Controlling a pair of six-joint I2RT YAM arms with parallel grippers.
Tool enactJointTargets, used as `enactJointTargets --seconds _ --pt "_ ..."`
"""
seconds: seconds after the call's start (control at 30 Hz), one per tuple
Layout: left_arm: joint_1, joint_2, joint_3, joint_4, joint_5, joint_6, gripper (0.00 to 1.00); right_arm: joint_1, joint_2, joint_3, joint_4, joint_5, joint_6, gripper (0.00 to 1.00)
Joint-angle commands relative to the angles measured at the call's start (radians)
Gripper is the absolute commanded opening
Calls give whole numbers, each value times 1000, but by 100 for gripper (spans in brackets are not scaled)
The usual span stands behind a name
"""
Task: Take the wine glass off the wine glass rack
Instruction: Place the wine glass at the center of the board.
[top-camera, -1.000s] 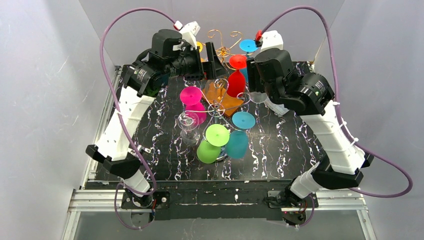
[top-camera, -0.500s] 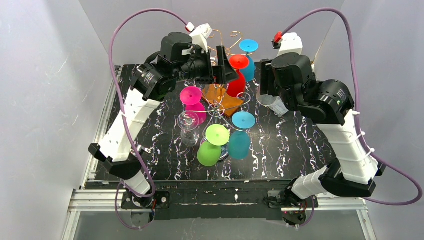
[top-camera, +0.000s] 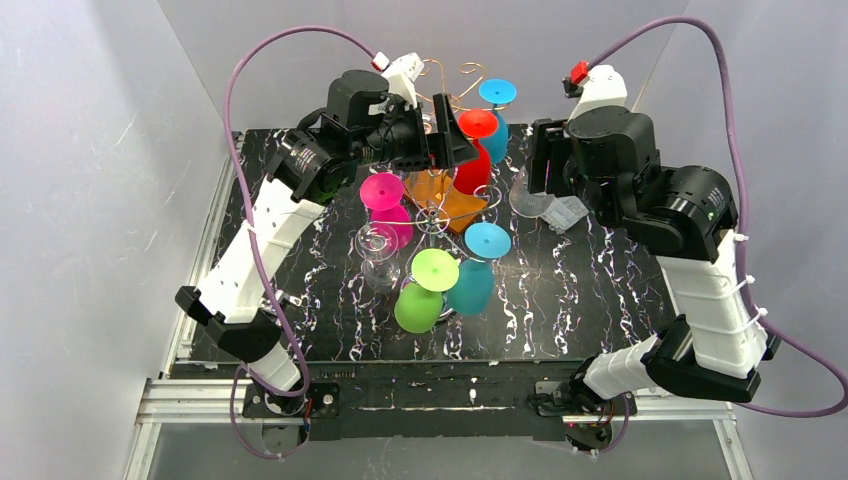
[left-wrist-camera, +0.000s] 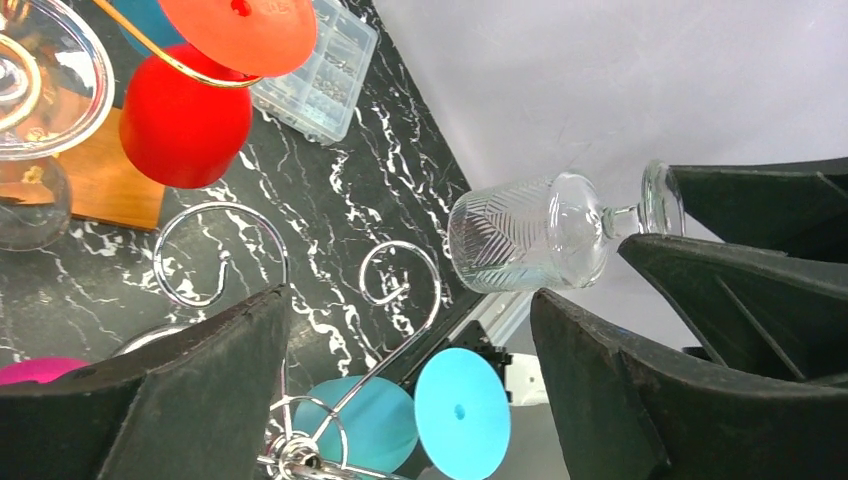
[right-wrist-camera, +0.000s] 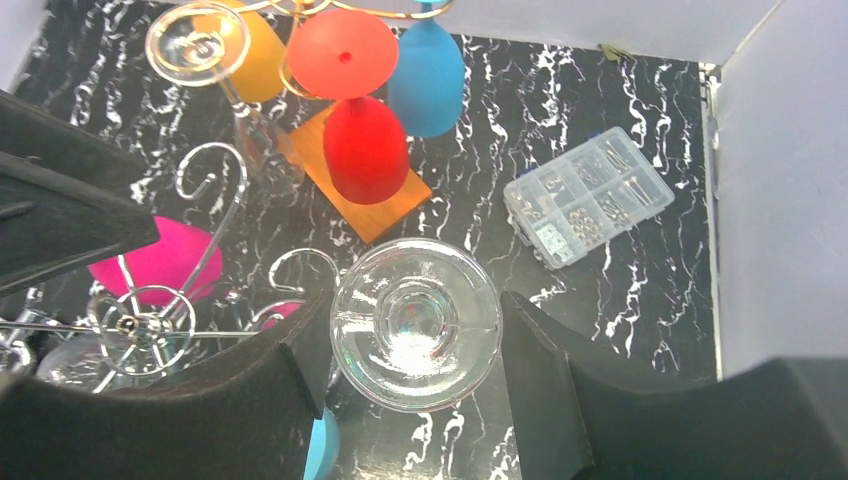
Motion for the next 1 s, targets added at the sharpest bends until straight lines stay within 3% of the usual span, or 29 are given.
enactJointTargets --seconds 0.0,0.4,0.97 --pt "-4 -48 -8 52 25 -86 86 1 6 78 112 -11 21 38" --pt "5 -61 -120 235 74 -354 74 1 -25 58 264 9 37 38" --pt "26 -93 -335 562 179 -683 75 1 -70 8 389 13 55 38"
